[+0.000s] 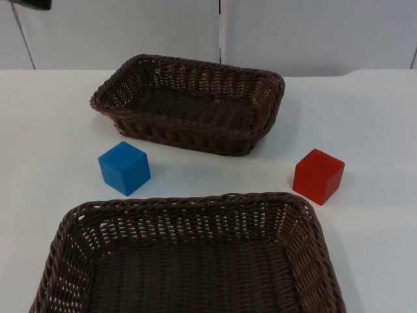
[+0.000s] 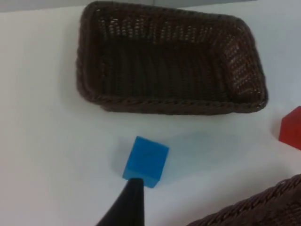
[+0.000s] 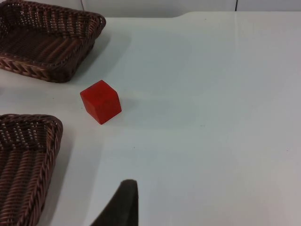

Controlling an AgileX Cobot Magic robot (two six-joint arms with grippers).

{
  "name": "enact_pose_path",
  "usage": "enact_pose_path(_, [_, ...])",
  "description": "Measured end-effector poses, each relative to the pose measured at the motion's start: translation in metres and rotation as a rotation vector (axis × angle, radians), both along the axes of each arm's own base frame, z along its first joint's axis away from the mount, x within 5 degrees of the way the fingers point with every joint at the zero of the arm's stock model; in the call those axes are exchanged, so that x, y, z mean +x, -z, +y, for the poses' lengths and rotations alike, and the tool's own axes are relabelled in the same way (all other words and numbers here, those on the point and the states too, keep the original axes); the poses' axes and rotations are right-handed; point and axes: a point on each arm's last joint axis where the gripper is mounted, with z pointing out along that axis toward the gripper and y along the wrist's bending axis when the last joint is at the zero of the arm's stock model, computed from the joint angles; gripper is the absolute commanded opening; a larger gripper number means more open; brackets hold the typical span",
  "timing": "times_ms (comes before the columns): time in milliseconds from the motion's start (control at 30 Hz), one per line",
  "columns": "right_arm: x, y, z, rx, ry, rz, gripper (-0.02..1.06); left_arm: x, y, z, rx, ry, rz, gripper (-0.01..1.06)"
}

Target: Pick up one cube with the left hand and place it into the upper basket. Pick up one cube with the right hand and place it into the lower basket.

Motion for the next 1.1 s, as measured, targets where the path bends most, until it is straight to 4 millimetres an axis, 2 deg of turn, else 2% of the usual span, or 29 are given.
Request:
enact_pose_path(100, [0.000, 0.000, 0.000, 0.000, 0.000, 0.000, 1.05, 0.007, 0.006, -0.008, 0.010, 0.023, 0.004, 1.05])
enact_pose_path(267, [0.000, 0.000, 0.000, 0.000, 0.000, 0.000, 1.05, 0.026, 0.029, -0.033, 0.043, 0.083, 0.036, 1.05])
enact_pose_path(400, [0.000, 0.000, 0.000, 0.000, 0.000, 0.000, 1.05, 0.035, 0.039, -0.041, 0.071, 0.105, 0.055, 1.05])
enact_pose_path(433, [0.000, 0.000, 0.000, 0.000, 0.000, 0.000, 1.05, 0.042, 0.049, -0.046, 0.090, 0.116, 0.080, 1.05])
enact_pose_path(533, [0.000, 0.000, 0.000, 0.000, 0.000, 0.000, 1.05, 0.057, 0.069, -0.050, 0.120, 0.118, 0.135, 1.05])
enact_pose_path(567, [0.000, 0.000, 0.000, 0.000, 0.000, 0.000, 1.05, 0.057, 0.069, -0.050, 0.120, 0.118, 0.135, 1.05])
enact_pose_path(900, [0.000, 0.000, 0.000, 0.000, 0.000, 0.000, 1.05, 0.106, 0.116, -0.060, 0.190, 0.127, 0.225, 1.05])
enact_pose_path(1100, [0.000, 0.000, 0.000, 0.000, 0.000, 0.000, 1.05, 0.120, 0.140, -0.061, 0.232, 0.134, 0.255, 1.05])
